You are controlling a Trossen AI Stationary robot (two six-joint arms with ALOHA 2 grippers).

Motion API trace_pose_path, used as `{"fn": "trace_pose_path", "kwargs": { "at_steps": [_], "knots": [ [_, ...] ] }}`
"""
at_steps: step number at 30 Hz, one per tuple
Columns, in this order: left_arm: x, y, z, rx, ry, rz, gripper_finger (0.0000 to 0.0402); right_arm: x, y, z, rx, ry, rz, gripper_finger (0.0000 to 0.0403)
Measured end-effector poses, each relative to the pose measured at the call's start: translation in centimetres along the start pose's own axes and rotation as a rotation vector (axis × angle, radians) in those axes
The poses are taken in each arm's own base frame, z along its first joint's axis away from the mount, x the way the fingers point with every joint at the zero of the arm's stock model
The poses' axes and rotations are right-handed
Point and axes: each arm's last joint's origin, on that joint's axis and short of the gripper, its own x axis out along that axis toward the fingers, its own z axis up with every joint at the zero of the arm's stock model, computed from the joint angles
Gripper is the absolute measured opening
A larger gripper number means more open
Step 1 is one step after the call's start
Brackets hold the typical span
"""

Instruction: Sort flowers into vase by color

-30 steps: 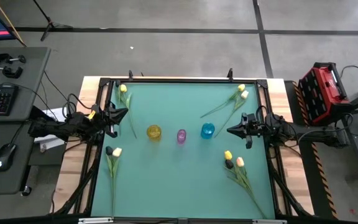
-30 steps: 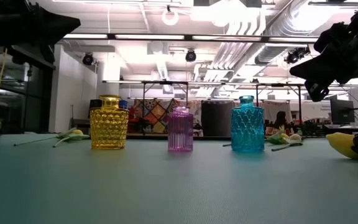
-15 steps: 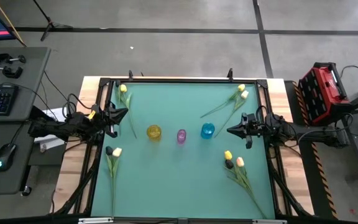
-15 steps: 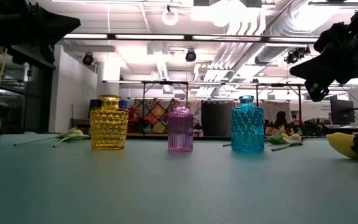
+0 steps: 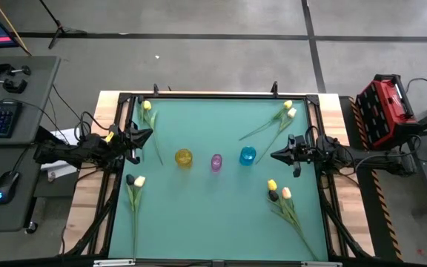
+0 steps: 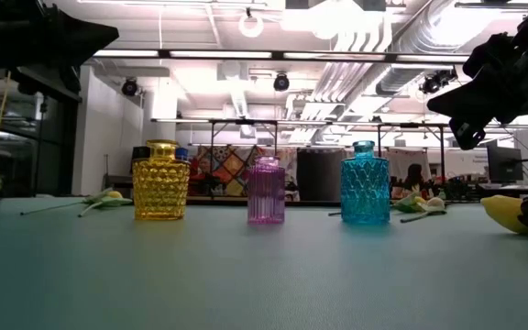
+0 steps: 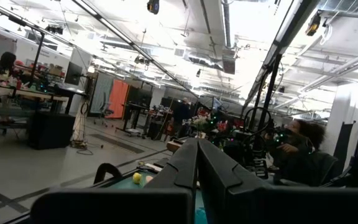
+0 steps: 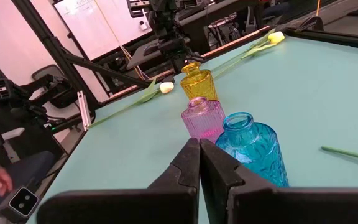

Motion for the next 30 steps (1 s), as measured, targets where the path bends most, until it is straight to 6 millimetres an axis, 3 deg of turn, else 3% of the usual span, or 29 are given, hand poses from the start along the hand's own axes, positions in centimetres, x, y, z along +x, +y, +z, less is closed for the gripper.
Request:
{"fn": "trace_pose_path", "kwargs": {
  "at_steps": [6,11,14,18,22,26,30],
  "knots": [
    [0.0,0.0,0.0,0.0,0.0,0.0,0.0,0.0,0.0,0.6,-0.06,-0.088,-0.061,0.0],
    [0.0,0.0,0.0,0.0,0.0,0.0,0.0,-1.3,0.7,4.6,0.348,-0.631,-0.094,0.0],
    [0.0,0.0,0.0,0.0,0.001,0.0,0.0,-1.8,0.7,5.6,0.522,-0.796,-0.153,0.0],
    [0.0,0.0,0.0,0.001,0.002,0.001,0.0,-0.7,1.3,7.7,0.574,-0.685,-0.252,0.0],
    [0.0,0.0,0.0,0.001,0.002,0.001,0.0,1.2,0.9,10.8,0.534,-0.411,-0.584,0.0009],
    [0.0,0.0,0.0,0.001,0.003,0.0,0.0,2.0,-1.9,11.9,0.562,-0.018,-1.027,0.0047],
    [0.0,0.0,0.0,0.001,0.003,0.001,0.0,3.0,-5.7,11.2,0.686,0.267,-1.19,0.012]
  ]
}}
